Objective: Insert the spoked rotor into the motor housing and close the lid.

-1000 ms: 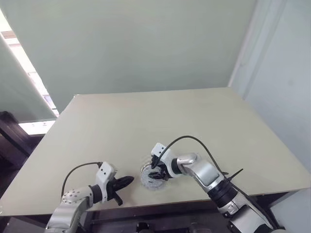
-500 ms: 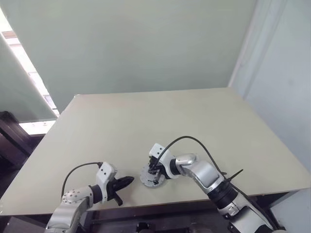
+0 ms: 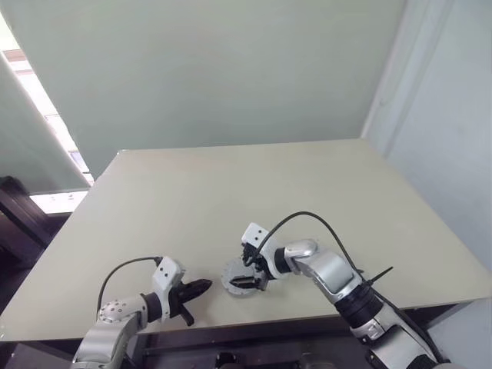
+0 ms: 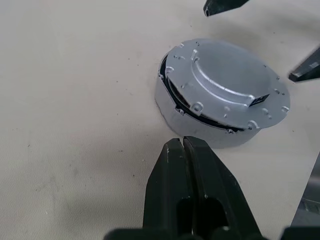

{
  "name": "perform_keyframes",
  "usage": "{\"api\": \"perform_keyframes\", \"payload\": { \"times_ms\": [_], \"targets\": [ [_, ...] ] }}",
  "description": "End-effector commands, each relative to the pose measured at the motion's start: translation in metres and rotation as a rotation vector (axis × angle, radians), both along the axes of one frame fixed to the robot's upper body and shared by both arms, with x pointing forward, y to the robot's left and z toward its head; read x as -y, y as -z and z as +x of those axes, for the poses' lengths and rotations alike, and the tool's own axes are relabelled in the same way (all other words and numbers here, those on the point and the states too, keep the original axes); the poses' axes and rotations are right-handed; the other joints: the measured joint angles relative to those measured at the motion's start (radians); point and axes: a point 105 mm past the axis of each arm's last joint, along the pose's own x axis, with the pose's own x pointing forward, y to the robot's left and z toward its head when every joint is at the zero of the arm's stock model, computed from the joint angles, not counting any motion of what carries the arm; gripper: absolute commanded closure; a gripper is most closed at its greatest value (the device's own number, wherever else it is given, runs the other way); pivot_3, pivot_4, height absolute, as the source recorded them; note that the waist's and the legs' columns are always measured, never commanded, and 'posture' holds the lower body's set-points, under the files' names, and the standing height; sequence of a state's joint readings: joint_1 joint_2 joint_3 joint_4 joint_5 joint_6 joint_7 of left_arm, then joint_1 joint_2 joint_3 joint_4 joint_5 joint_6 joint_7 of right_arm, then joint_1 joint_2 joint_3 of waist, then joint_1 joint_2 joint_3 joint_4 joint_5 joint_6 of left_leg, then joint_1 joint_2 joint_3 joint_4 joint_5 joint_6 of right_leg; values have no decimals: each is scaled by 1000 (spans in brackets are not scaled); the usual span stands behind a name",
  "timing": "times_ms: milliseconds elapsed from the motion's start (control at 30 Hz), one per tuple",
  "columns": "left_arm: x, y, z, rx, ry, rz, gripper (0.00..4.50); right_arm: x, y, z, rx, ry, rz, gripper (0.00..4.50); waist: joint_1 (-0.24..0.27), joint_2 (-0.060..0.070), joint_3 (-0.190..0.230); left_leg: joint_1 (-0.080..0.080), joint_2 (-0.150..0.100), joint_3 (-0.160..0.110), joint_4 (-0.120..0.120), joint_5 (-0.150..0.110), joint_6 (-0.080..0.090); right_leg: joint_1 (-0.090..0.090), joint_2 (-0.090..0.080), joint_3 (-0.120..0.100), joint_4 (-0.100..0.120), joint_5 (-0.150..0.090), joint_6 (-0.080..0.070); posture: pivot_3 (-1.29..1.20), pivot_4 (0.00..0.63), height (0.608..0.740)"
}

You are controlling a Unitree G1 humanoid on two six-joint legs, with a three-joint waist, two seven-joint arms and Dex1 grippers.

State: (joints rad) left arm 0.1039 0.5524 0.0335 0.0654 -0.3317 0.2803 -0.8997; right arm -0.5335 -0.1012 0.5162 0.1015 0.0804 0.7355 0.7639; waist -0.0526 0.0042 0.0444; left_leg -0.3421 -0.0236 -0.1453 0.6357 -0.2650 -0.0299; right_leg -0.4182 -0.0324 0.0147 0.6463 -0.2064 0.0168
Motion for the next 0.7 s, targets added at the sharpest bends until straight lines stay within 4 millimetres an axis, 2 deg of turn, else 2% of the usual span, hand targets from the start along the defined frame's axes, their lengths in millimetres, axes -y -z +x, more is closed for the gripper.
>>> {"api": "perform_keyframes", "payload": {
  "times_ms": [33,567,700],
  "targets": [
    [0,-12,5,50,19,6,4500,-4,-12,0,46,-16,63,43,0,0,0,0,0,0,0,0,0,0,0,0,0,0,0,0,0,740],
    [2,-15,6,51,34,11,4500,2,22,11,58,10,-40,43,0,0,0,1,0,0,1,0,0,1,0,0,0,0,0,0,0,740],
    [1,-15,6,51,33,11,4500,3,25,12,54,15,-52,43,0,0,0,2,0,0,1,0,0,2,0,0,0,0,0,0,0,740]
  ]
}}
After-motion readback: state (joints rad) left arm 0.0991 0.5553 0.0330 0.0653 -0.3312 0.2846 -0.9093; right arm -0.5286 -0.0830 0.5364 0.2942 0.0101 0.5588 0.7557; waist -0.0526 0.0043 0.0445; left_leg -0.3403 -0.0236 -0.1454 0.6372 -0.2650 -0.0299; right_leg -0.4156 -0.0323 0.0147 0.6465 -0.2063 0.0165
